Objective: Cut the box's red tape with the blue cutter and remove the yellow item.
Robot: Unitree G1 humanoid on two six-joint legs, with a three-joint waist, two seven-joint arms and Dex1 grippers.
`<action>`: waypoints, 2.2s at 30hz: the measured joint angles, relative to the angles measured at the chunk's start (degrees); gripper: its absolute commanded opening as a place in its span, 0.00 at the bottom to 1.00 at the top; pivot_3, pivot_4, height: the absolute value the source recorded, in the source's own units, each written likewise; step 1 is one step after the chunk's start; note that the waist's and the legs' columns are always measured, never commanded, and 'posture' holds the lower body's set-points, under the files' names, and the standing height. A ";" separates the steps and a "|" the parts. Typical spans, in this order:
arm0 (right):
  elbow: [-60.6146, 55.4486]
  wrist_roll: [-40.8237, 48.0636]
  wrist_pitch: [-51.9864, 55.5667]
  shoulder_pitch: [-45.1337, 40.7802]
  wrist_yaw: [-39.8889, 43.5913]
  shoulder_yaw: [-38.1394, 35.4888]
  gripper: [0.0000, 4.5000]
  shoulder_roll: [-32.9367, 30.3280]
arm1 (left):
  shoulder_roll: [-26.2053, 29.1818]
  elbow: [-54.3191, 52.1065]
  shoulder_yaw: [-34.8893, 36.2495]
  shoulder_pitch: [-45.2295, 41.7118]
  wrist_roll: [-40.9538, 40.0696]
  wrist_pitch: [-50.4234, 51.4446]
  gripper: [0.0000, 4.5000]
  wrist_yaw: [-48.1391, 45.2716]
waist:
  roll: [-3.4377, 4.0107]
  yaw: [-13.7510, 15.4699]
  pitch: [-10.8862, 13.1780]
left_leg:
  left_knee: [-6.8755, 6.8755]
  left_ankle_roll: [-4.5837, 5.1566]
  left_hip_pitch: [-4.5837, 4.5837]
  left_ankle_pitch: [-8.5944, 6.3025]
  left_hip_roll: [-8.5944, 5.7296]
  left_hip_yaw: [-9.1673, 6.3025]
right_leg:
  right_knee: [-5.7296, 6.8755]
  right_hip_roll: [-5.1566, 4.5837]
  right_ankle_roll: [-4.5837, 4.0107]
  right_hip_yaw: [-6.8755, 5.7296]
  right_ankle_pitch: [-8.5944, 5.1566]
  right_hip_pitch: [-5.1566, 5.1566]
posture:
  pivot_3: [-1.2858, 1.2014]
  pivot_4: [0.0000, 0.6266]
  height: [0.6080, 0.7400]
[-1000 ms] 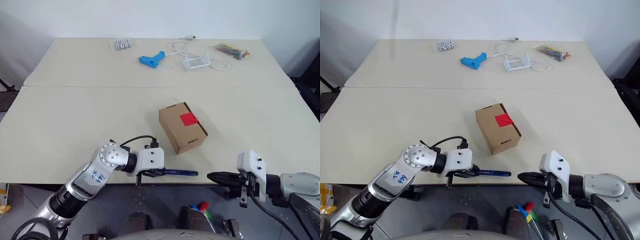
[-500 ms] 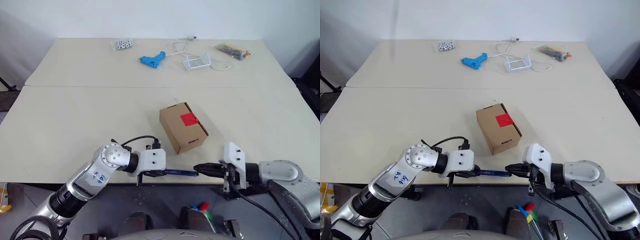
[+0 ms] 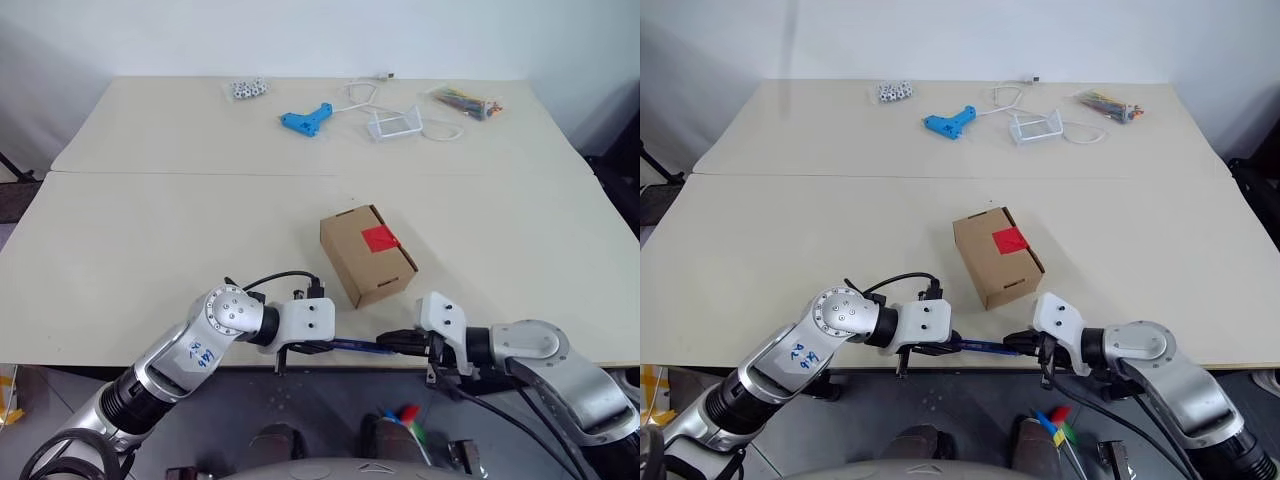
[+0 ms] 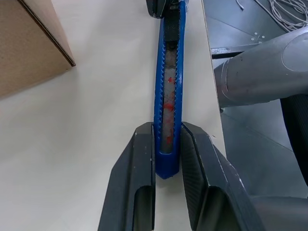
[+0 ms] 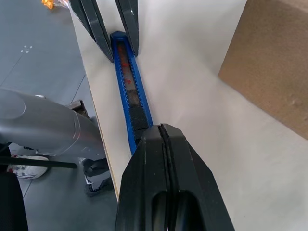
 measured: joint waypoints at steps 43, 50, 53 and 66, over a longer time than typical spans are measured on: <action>-1.38 7.34 -0.64 1.58 7.90 -4.47 0.00 -0.13 | 0.82 -1.67 -1.07 -0.42 0.03 1.68 0.09 0.65 | 0.02 -0.06 -0.06 | -0.04 0.00 -0.02 -0.04 0.04 -0.03 | -0.06 0.00 0.00 0.01 0.00 -0.02 | 0.52 0.24 1.00; 0.03 7.11 -0.56 0.93 7.45 -5.30 0.00 -0.80 | 0.82 -1.56 -1.54 -1.00 0.03 1.72 0.09 0.76 | 0.01 0.00 -0.06 | -0.04 0.00 -0.03 -0.04 0.03 -0.04 | -0.06 -0.03 0.00 0.02 0.00 -0.02 | 0.52 0.24 1.00; 2.11 4.88 -1.93 1.22 7.36 -3.69 0.00 -0.31 | 0.82 -1.56 -1.65 -1.20 0.03 1.90 0.09 0.75 | 0.01 -0.01 -0.06 | -0.04 0.00 -0.04 -0.04 0.02 -0.03 | -0.07 -0.02 0.00 0.00 0.00 -0.02 | 0.52 0.24 1.00; 6.70 0.81 -5.38 -2.06 7.15 1.56 0.00 4.32 | 1.10 -1.60 -1.78 -1.77 0.03 2.33 0.09 0.65 | 0.02 -0.09 -0.06 | -0.03 0.00 -0.02 -0.03 0.02 -0.02 | -0.05 0.00 0.00 0.00 0.00 -0.02 | 0.52 0.24 1.00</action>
